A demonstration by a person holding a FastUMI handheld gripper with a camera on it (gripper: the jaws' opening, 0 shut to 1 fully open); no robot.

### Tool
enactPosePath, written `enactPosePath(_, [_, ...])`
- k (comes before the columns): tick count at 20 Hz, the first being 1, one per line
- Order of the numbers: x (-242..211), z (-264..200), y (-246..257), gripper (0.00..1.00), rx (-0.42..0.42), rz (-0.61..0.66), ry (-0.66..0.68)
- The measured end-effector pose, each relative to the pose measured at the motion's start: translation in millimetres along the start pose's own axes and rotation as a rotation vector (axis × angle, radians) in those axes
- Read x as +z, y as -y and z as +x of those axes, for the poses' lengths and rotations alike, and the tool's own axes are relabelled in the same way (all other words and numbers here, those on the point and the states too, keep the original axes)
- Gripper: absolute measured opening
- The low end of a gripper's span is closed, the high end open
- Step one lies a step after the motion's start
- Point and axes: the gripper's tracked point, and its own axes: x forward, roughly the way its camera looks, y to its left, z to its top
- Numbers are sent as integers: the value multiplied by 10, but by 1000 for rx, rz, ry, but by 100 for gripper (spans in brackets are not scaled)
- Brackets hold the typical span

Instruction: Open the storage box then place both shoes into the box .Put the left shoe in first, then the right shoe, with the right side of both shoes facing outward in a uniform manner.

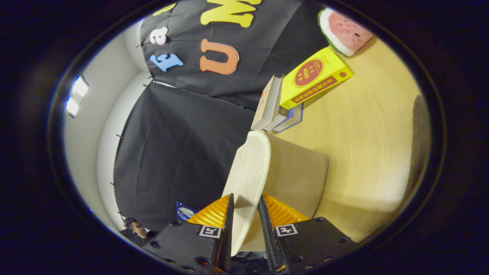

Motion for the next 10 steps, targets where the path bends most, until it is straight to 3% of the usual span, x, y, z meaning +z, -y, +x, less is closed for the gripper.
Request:
enactPosePath(2, [32,-39,-89,8,-30,-20,7])
enactPosePath(10, [136,-83,-734,9,-158,-118,9])
